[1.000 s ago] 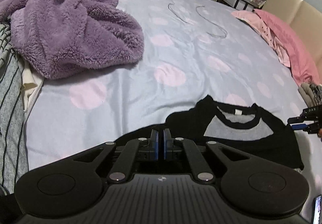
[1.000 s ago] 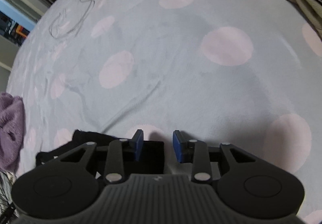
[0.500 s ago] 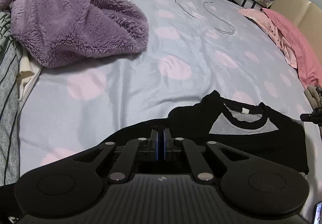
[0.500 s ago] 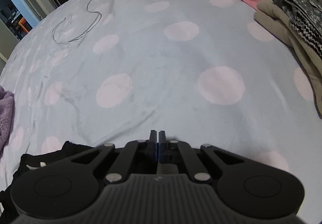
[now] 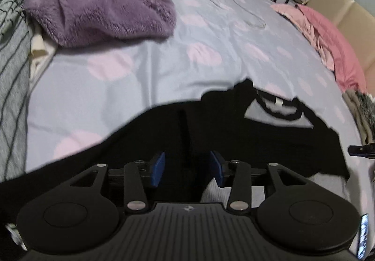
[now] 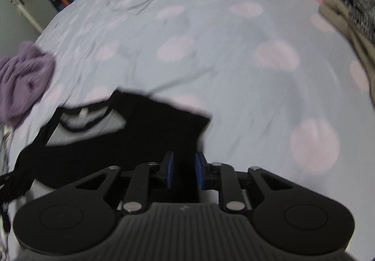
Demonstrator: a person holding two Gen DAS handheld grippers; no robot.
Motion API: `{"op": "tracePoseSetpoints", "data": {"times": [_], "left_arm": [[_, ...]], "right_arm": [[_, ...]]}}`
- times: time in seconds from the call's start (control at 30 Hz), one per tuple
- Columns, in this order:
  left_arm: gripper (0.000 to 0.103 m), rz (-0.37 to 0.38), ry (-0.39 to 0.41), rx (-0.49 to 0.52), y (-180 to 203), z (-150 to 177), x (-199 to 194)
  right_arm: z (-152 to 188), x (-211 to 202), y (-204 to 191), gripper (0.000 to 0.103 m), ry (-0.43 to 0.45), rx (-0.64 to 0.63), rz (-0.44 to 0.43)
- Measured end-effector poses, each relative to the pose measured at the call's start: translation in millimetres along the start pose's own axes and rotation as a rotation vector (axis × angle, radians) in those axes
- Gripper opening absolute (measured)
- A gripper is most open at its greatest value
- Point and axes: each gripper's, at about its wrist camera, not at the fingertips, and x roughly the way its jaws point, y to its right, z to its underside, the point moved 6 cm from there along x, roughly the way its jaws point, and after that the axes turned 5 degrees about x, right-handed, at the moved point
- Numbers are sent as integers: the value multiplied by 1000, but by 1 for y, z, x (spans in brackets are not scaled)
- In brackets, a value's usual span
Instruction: Fold clothes
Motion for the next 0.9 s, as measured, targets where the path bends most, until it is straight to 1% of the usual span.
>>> {"op": "tracePoseSetpoints", "data": {"times": [0.03, 0.07, 0.1, 0.13, 0.17, 0.2, 0.23, 0.27, 0.3, 0.33, 0.37, 0.43, 0.5, 0.53, 0.57, 0.6, 0.63, 0.67, 0.7, 0.73, 0.77, 0.8, 0.83, 0.9], "left_arm": [[38, 9, 5, -10, 3, 1, 2], [35, 20, 11, -21, 5, 2, 4], [30, 30, 17, -32, 8, 4, 6], [24, 25, 23, -42, 8, 4, 7], [18, 11, 29, -49, 8, 3, 7], [2, 1, 27, -51, 8, 2, 7], [2, -16, 17, -40, 8, 1, 6], [2, -34, 6, -28, 7, 1, 5], [1, -59, -13, -8, 5, 0, 4], [1, -104, -29, 12, 3, 0, 4], [1, -133, -48, 26, -1, 1, 4], [1, -115, -73, 20, -7, 4, 3], [1, -109, -119, 22, -10, 5, 2], [5, -105, -137, 25, -11, 5, -1], [9, -118, -134, 28, -15, 4, -8], [16, -134, -129, 32, -19, 3, -17], [21, -150, -124, 35, -23, 2, -25], [23, -166, -119, 38, -27, 1, -33], [26, -182, -114, 41, -32, -1, -42], [30, -189, -105, 28, -38, -1, -52], [33, -194, -95, 13, -45, -2, -63], [39, -199, -85, -2, -52, -2, -74], [42, -217, -77, -5, -59, -1, -85], [42, -256, -62, -6, -73, 2, -107]], "right_arm": [[7, -1, 0, 23, -13, 6, -6], [13, -1, 1, 26, -21, 12, -6], [17, -1, 3, 29, -25, 16, 2], [21, 0, 5, 29, -25, 19, 13], [23, 1, 6, 29, -23, 23, 25], [26, 3, 8, 29, -26, 28, 32], [29, 6, 9, 25, -35, 32, 43], [32, 10, 10, 5, -42, 32, 62], [34, 13, 12, 6, -40, 29, 91], [34, 13, 15, 5, -30, 24, 123], [34, 14, 16, 5, -21, 23, 138], [32, 16, 18, 0, -9, 21, 168], [31, 18, 21, 0, -11, 23, 178], [31, 17, 21, 1, -16, 33, 169], [31, 14, 21, 5, -16, 38, 163], [30, 10, 21, 6, -9, 39, 163], [30, 4, 20, 7, 1, 42, 167], [30, -2, 18, 13, 5, 45, 167], [31, -8, 17, 24, 5, 51, 166], [34, -14, 16, 28, 4, 58, 163], [37, -20, 15, 29, 3, 64, 158], [41, -26, 13, 30, -1, 70, 152], [45, -32, 12, 31, -6, 74, 143], [55, -43, 9, 38, -18, 82, 116]]}}
